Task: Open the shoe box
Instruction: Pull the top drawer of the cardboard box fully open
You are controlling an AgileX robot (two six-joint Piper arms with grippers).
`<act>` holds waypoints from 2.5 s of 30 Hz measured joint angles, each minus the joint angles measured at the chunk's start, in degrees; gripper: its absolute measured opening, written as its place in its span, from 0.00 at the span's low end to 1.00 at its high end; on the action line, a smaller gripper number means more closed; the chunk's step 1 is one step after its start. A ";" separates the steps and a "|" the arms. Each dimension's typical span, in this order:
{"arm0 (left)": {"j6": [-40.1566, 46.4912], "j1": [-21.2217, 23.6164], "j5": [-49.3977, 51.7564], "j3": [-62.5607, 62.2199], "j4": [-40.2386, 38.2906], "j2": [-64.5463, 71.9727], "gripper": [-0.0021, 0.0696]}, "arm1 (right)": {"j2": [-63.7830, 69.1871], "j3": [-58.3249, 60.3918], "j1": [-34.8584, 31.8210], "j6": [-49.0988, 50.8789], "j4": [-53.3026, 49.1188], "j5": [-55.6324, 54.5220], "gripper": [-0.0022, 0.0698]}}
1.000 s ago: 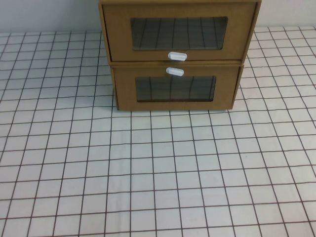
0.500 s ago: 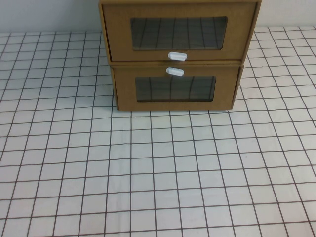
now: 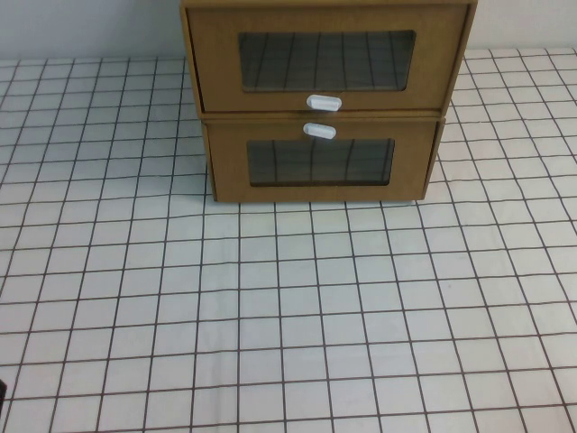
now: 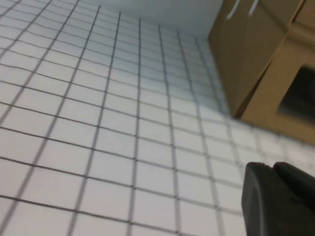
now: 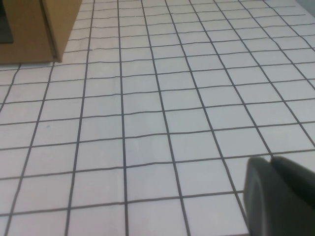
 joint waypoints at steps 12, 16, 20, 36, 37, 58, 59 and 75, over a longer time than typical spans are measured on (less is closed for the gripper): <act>-4.45 0.00 -10.11 0.00 -19.38 0.00 0.02 | 0.00 0.00 0.00 0.00 0.00 0.00 0.01; -2.21 0.00 -2.97 -4.38 -18.64 1.82 0.02 | 0.00 0.00 0.00 0.00 0.00 0.00 0.01; 3.77 0.00 7.54 -15.20 -15.80 12.36 0.02 | 0.00 0.00 0.00 0.00 0.00 0.00 0.01; 33.31 0.00 32.66 -67.40 -24.71 61.21 0.02 | 0.00 0.00 0.00 0.00 0.00 0.00 0.01; 34.18 0.00 33.91 -71.32 -25.95 64.50 0.02 | 0.00 0.00 0.00 0.00 0.00 0.00 0.01; 32.74 -15.71 45.49 -135.50 -22.88 114.51 0.02 | 0.00 0.00 0.00 0.00 0.00 0.00 0.01; 33.01 -16.21 45.32 -136.58 -22.49 115.80 0.02 | 0.00 0.00 0.00 0.00 0.00 0.00 0.01; 34.20 -19.41 40.20 -138.22 -18.44 123.59 0.02 | 0.00 0.00 0.00 0.00 0.00 0.00 0.01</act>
